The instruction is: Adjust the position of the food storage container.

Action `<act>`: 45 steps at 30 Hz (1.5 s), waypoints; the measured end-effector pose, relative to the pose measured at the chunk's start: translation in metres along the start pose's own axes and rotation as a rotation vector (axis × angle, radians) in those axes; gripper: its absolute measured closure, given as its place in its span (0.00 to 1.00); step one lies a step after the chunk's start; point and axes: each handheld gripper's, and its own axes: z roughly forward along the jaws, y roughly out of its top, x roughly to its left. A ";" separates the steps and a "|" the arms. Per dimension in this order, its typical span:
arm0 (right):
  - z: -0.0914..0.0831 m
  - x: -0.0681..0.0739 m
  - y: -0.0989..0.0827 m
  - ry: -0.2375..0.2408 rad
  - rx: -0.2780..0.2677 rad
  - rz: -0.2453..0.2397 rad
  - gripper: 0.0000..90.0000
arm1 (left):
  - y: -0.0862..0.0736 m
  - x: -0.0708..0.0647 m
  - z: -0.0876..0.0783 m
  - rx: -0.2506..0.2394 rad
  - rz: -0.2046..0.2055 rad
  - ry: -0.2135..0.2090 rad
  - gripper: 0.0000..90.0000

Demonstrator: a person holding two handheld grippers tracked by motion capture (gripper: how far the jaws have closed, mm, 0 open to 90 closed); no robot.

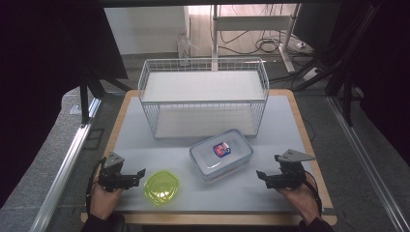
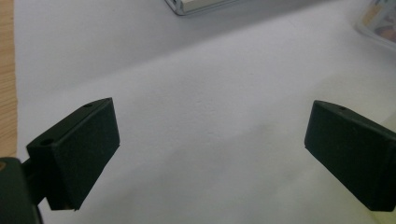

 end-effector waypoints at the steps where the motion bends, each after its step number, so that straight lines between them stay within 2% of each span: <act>1: 0.000 0.000 0.000 0.000 0.000 0.000 0.09 | 0.000 -0.001 0.001 0.008 0.006 0.003 0.03; 3: -0.002 -0.001 0.000 0.000 -0.010 0.017 0.11 | 0.001 -0.003 0.003 0.029 0.012 0.000 0.03; 5: -0.002 -0.001 0.000 -0.003 -0.011 0.013 0.12 | 0.001 -0.003 0.003 0.031 0.012 -0.001 0.03; 11: 0.002 0.002 0.000 0.003 0.015 0.007 0.12 | 0.001 0.002 0.000 0.005 -0.027 -0.025 0.03; 14: 0.003 0.002 -0.001 0.007 0.023 0.001 0.12 | 0.002 0.003 -0.001 0.004 -0.027 0.000 0.05; 18: 0.004 0.001 -0.002 0.009 0.036 0.003 0.12 | 0.005 0.000 -0.005 -0.002 -0.007 0.016 0.10; 21: 0.005 0.001 -0.002 0.014 0.042 0.012 0.13 | 0.010 -0.003 -0.016 -0.049 0.000 0.000 0.20; 25: 0.004 0.001 -0.002 0.014 0.039 0.008 0.13 | 0.018 -0.012 -0.033 -0.107 0.032 -0.037 0.38; 27: 0.004 0.001 -0.002 0.014 0.038 0.009 0.13 | 0.022 -0.020 -0.037 -0.112 0.051 -0.054 0.45; 28: 0.005 0.001 -0.002 0.015 0.041 0.011 0.13 | 0.024 -0.028 -0.038 -0.113 0.066 -0.073 0.53; 29: 0.005 0.001 -0.002 0.015 0.041 0.012 0.13 | 0.024 -0.028 -0.038 -0.113 0.066 -0.073 0.56; 31: 0.005 0.001 -0.002 0.016 0.044 0.014 0.13 | 0.027 -0.039 -0.038 -0.102 0.095 -0.097 0.59; 34: 0.005 0.001 -0.002 0.016 0.044 0.015 0.14 | 0.028 -0.044 -0.037 -0.094 0.113 -0.096 0.65; 39: 0.004 0.001 -0.002 0.015 0.042 0.012 0.14 | 0.031 -0.052 -0.041 -0.101 0.121 -0.128 0.77; 40: 0.005 0.001 -0.002 0.016 0.045 0.010 0.14 | 0.032 -0.055 -0.042 -0.102 0.125 -0.154 0.83; 41: 0.005 0.001 -0.002 0.016 0.046 0.010 0.14 | 0.032 -0.055 -0.042 -0.102 0.125 -0.154 0.86; 43: 0.005 0.001 -0.002 0.016 0.046 0.010 0.14 | 0.033 -0.058 -0.043 -0.093 0.123 -0.182 0.90; 44: 0.004 0.001 -0.002 0.014 0.044 0.009 0.15 | 0.034 -0.063 -0.044 -0.088 0.133 -0.214 0.98; 45: 0.004 0.001 -0.002 0.014 0.044 0.009 0.15 | 0.034 -0.063 -0.044 -0.088 0.133 -0.214 1.00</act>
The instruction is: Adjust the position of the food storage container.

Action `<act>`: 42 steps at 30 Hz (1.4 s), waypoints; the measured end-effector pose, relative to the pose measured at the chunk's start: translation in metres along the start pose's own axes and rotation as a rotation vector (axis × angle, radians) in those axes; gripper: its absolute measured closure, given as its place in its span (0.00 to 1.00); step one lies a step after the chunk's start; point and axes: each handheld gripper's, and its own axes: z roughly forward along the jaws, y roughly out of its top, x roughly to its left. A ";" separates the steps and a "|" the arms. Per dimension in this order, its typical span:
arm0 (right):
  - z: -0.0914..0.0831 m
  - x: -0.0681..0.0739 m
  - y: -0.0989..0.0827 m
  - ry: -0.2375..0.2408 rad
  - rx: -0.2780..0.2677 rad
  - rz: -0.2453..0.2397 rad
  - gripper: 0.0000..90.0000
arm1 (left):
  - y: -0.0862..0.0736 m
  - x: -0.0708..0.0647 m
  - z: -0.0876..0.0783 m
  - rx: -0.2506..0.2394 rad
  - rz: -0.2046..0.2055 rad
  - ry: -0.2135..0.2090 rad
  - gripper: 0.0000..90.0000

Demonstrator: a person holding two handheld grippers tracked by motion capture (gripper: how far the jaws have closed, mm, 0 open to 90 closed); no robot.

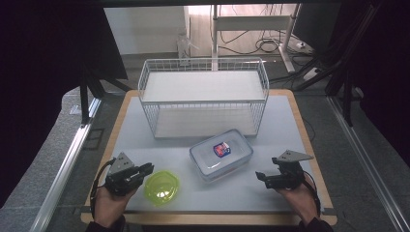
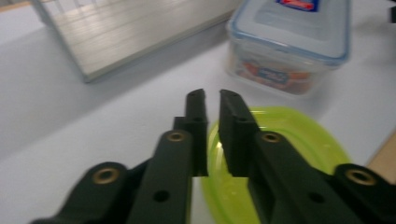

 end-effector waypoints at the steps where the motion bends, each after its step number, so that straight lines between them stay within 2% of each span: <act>1: 0.000 0.000 0.000 -0.001 0.000 -0.001 0.14 | 0.001 -0.003 0.001 0.005 0.005 -0.017 1.00; 5: -0.001 -0.001 0.000 -0.005 -0.005 0.003 0.14 | 0.003 -0.018 0.007 0.037 0.029 -0.083 1.00; 6: -0.001 -0.001 0.000 -0.006 -0.006 0.003 0.15 | 0.003 -0.027 0.010 0.051 0.042 -0.109 1.00; 7: -0.001 -0.001 0.000 -0.006 -0.006 0.003 0.15 | 0.003 -0.027 0.010 0.051 0.042 -0.109 1.00; 10: -0.001 0.000 0.000 -0.008 -0.004 0.001 0.14 | 0.002 -0.039 0.014 0.066 0.055 -0.145 1.00; 13: -0.001 0.000 0.000 -0.008 -0.005 -0.001 0.15 | -0.001 -0.052 0.016 0.086 0.080 -0.163 1.00; 15: -0.001 0.000 0.000 -0.008 -0.003 -0.002 0.15 | -0.004 -0.058 0.018 0.094 0.078 -0.183 1.00; 21: 0.000 0.000 0.000 -0.009 0.001 0.000 0.15 | -0.014 -0.070 0.029 0.151 0.077 -0.205 1.00; 26: 0.001 0.000 0.000 -0.008 0.005 -0.001 0.15 | -0.016 -0.072 0.037 0.181 0.090 -0.182 1.00; 32: 0.001 0.000 -0.001 -0.005 0.010 -0.004 0.15 | -0.016 -0.065 0.039 0.174 0.056 -0.163 1.00; 42: 0.003 0.000 -0.001 -0.005 0.019 -0.006 0.15 | -0.013 -0.041 0.040 0.179 0.021 -0.114 1.00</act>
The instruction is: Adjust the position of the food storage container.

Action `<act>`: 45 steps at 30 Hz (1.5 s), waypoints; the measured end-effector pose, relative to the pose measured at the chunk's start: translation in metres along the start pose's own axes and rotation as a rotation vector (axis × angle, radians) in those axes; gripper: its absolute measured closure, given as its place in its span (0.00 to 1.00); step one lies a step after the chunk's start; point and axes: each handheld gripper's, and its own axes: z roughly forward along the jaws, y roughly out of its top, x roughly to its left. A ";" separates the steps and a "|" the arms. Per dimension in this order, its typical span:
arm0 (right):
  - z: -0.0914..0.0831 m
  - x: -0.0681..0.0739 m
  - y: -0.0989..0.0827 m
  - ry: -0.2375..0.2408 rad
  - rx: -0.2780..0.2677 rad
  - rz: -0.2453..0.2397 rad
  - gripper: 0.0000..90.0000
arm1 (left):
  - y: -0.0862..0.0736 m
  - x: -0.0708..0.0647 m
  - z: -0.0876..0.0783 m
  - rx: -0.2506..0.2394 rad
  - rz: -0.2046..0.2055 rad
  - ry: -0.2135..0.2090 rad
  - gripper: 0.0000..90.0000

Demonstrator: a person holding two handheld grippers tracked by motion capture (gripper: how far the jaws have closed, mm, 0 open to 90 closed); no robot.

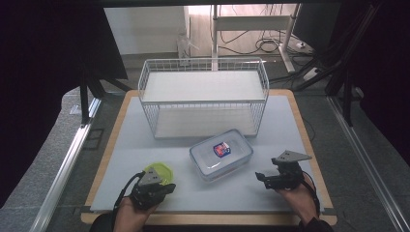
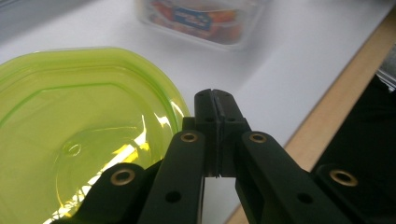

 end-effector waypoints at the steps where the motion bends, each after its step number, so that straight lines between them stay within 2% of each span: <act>1: 0.000 0.000 0.000 0.000 0.000 0.000 0.15 | 0.000 0.003 0.000 0.001 -0.004 0.007 1.00; 7: 0.000 0.000 0.000 0.000 0.000 0.000 0.15 | 0.001 0.025 -0.004 0.004 -0.040 0.056 1.00; 14: 0.001 0.000 0.000 0.002 0.001 -0.002 0.15 | 0.002 0.045 -0.007 0.001 -0.069 0.084 1.00; 25: 0.001 0.001 0.000 0.001 0.004 -0.006 0.16 | 0.000 0.084 -0.015 0.000 -0.116 0.181 1.00; 29: 0.002 0.001 0.000 0.003 0.002 -0.005 0.16 | -0.002 0.092 -0.017 -0.019 -0.135 0.170 1.00; 32: 0.001 0.001 0.001 0.007 -0.006 0.012 0.17 | -0.002 0.089 -0.016 -0.019 -0.125 0.185 1.00; 34: 0.000 0.001 0.002 0.007 -0.011 0.032 0.18 | -0.001 0.083 -0.018 -0.037 -0.123 0.176 0.98; 38: -0.004 0.000 0.004 0.011 -0.040 0.049 0.26 | 0.007 0.064 -0.018 -0.078 -0.079 0.154 0.95; 41: -0.005 -0.001 0.008 -0.021 -0.037 0.034 0.43 | 0.014 0.049 -0.009 -0.106 -0.061 0.110 0.93; 42: -0.005 -0.001 0.008 -0.021 -0.037 0.034 0.43 | 0.014 0.049 -0.009 -0.106 -0.061 0.110 0.93; 43: -0.004 -0.002 0.011 -0.034 -0.028 0.011 0.54 | 0.016 0.046 -0.006 -0.110 -0.062 0.099 0.95; 44: -0.003 -0.003 0.014 -0.034 -0.021 0.007 0.62 | 0.018 0.044 -0.002 -0.111 -0.059 0.087 0.97; 45: -0.003 -0.003 0.014 -0.034 -0.021 0.007 0.62 | 0.020 0.041 0.002 -0.108 -0.056 0.080 0.97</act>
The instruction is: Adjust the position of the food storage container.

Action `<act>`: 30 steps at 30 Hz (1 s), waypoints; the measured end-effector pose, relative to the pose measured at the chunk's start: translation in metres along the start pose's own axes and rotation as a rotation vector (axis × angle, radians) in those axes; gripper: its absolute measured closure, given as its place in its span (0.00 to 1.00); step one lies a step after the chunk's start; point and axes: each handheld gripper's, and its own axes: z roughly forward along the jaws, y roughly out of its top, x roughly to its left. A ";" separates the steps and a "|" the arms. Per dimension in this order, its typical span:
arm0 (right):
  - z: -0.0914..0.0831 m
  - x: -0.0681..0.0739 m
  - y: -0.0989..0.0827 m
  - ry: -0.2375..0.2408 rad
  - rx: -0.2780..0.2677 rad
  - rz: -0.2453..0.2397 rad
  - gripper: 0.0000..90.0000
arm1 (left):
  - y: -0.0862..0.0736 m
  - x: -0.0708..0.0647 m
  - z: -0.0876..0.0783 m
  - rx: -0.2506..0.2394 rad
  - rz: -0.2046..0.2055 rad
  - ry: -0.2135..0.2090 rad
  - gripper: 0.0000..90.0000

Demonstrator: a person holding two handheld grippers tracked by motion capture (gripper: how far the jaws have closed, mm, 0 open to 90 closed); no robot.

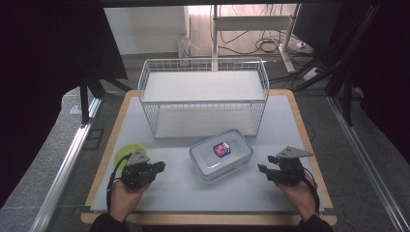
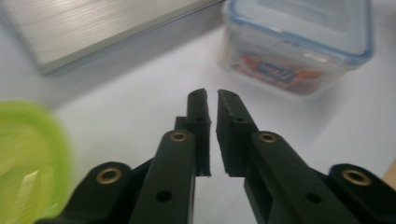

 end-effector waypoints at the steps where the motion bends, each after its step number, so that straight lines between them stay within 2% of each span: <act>1: 0.001 -0.001 0.003 0.001 0.003 -0.004 0.68 | 0.001 -0.003 0.005 0.004 0.001 -0.010 0.99; 3: 0.004 -0.003 0.008 0.014 0.004 -0.010 0.84 | 0.004 -0.008 0.015 0.018 0.003 -0.036 1.00; 6: 0.016 -0.008 0.017 0.006 0.031 -0.032 0.99 | 0.007 -0.013 0.030 0.047 0.009 -0.049 1.00; 8: 0.023 -0.011 0.022 -0.005 0.038 -0.037 1.00 | 0.010 -0.015 0.045 0.081 0.006 -0.054 1.00; 11: 0.030 -0.016 0.027 -0.016 0.042 -0.042 1.00 | 0.012 -0.017 0.054 0.096 0.000 -0.056 1.00; 12: 0.039 -0.021 0.031 0.002 0.047 -0.042 1.00 | 0.013 -0.018 0.058 0.103 0.005 -0.059 1.00; 13: 0.039 -0.021 0.031 0.002 0.047 -0.042 1.00 | 0.014 -0.021 0.061 0.107 0.010 -0.060 1.00; 14: 0.048 -0.024 0.034 0.032 0.054 -0.043 1.00 | 0.016 -0.023 0.065 0.108 0.016 -0.060 1.00; 18: 0.060 -0.021 0.037 0.043 0.092 -0.076 1.00 | 0.019 -0.031 0.075 0.117 0.037 -0.053 1.00; 19: 0.062 -0.020 0.037 0.048 0.111 -0.079 1.00 | 0.020 -0.033 0.077 0.120 0.041 -0.034 1.00; 21: 0.063 -0.017 0.036 0.078 0.143 -0.094 1.00 | 0.020 -0.033 0.079 0.136 0.061 -0.009 1.00; 22: 0.062 -0.013 0.036 0.083 0.155 -0.122 1.00 | 0.019 -0.032 0.081 0.143 0.045 -0.019 1.00; 23: 0.062 -0.008 0.036 0.090 0.162 -0.143 1.00 | 0.018 -0.030 0.082 0.148 0.040 -0.006 1.00; 25: 0.060 0.002 0.037 0.065 0.180 -0.171 1.00 | 0.018 -0.028 0.080 0.147 0.027 -0.001 1.00; 26: 0.057 0.008 0.035 0.071 0.188 -0.194 1.00 | 0.019 -0.026 0.079 0.146 0.029 0.006 1.00; 29: 0.054 0.012 0.030 0.086 0.192 -0.181 1.00 | 0.019 -0.019 0.081 0.151 0.006 0.004 1.00; 30: 0.050 0.017 0.027 0.088 0.192 -0.187 1.00 | 0.019 -0.017 0.083 0.158 0.009 0.002 1.00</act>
